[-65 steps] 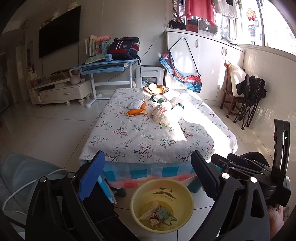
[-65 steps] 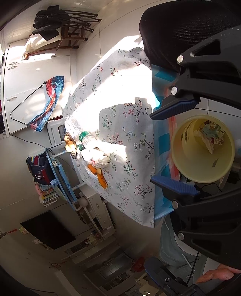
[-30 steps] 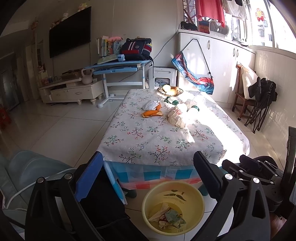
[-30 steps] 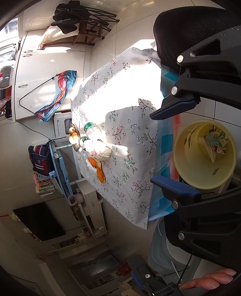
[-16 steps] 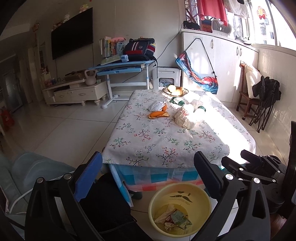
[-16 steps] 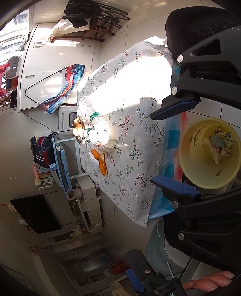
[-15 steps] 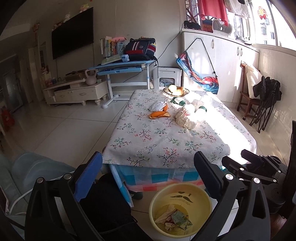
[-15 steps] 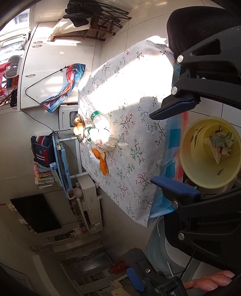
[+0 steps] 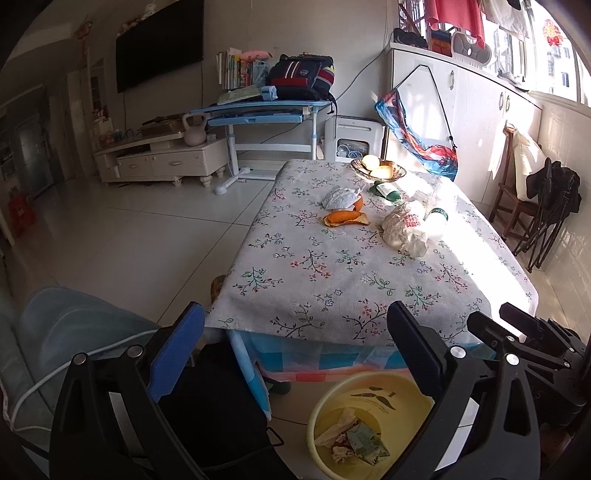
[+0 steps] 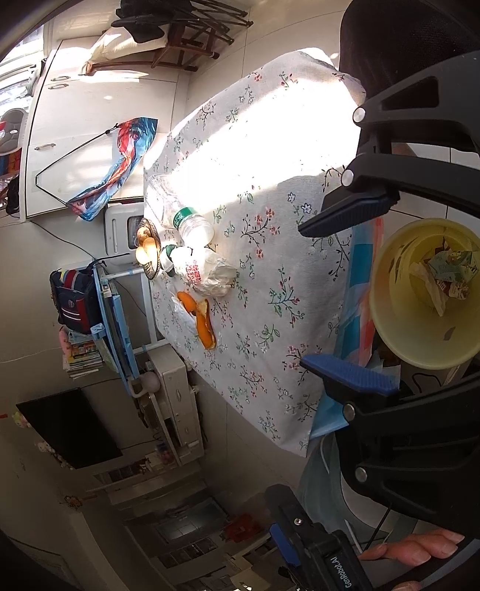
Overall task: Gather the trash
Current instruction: 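Reach the right tool toward the white plastic bag with red print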
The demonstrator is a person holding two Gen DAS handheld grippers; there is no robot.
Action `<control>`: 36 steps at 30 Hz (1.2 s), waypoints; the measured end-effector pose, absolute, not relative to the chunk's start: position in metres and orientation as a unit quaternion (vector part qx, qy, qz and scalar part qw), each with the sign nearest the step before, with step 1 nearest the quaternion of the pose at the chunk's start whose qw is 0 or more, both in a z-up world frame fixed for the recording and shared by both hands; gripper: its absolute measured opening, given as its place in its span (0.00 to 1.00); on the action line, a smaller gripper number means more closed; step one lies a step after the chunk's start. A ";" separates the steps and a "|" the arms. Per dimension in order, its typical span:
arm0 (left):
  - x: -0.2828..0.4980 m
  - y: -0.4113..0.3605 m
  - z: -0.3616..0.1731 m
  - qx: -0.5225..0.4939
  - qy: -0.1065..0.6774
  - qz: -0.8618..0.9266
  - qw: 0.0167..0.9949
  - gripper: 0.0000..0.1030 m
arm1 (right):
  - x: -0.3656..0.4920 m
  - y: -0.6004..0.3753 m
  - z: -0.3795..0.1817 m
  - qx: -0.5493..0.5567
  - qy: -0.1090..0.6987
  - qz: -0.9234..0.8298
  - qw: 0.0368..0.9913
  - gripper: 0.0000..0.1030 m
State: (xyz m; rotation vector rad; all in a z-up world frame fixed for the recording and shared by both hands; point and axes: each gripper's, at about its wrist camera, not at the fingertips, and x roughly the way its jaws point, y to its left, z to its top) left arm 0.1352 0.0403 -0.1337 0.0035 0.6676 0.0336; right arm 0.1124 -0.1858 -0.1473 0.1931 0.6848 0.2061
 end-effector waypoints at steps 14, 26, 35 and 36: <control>0.180 0.057 -0.159 -0.013 0.361 0.041 0.931 0.93 | 0.174 -0.190 -0.154 0.141 0.351 0.115 0.919 0.61; 0.216 0.053 -0.169 -0.009 0.374 0.049 0.926 0.93 | 0.241 -0.192 -0.173 0.187 0.384 0.111 0.897 0.62; 0.244 0.049 -0.172 0.002 0.377 0.031 0.926 0.93 | 0.268 -0.195 -0.184 0.226 0.396 0.101 0.884 0.56; 0.249 0.048 -0.172 0.002 0.377 0.027 0.926 0.93 | 0.271 -0.195 -0.185 0.228 0.397 0.100 0.883 0.53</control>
